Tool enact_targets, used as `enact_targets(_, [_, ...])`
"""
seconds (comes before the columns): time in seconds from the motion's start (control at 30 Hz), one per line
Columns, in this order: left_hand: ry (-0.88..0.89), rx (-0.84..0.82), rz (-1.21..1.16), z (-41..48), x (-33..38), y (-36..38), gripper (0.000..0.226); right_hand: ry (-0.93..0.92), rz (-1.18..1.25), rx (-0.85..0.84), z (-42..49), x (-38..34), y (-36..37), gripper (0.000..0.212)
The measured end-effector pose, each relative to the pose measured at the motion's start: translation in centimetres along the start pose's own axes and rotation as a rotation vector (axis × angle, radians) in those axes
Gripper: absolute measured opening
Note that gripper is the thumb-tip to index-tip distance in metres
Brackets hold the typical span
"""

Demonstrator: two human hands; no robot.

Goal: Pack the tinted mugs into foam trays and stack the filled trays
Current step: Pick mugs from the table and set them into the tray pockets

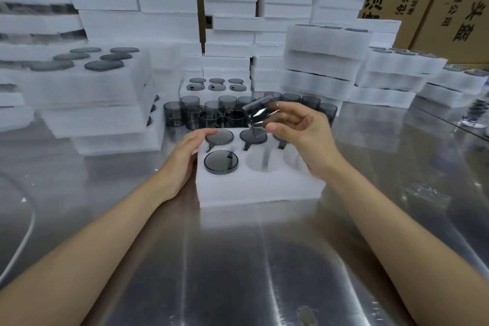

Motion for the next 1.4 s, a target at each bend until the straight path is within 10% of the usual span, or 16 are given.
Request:
enact_targets(0.37, [0.006,-0.021,0.002,0.2,-0.4,-0.3,0.039,-0.556,-0.813,-0.129,-2.1,-1.3,2.7,0.020])
enact_targets(0.77, [-0.005,-0.029,0.014,0.0,-0.1,-0.1,0.041,-0.423,-0.955,-0.177,-2.2,-1.9,3.0,0.014])
enact_targets(1.4, [0.021,0.035,0.131,-0.5,0.2,0.3,0.031,-0.073,-1.265,-0.818,-3.4,0.5,3.3,0.105])
Point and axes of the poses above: each hand's wrist, its own z-axis towards the middle knuckle, its own y-axis out of the palm, x = y × z, the point moved 3 cm from there along z, towards the middle knuckle, and after that the axes turned 2 degrees about -y, right-handed, at the moved point
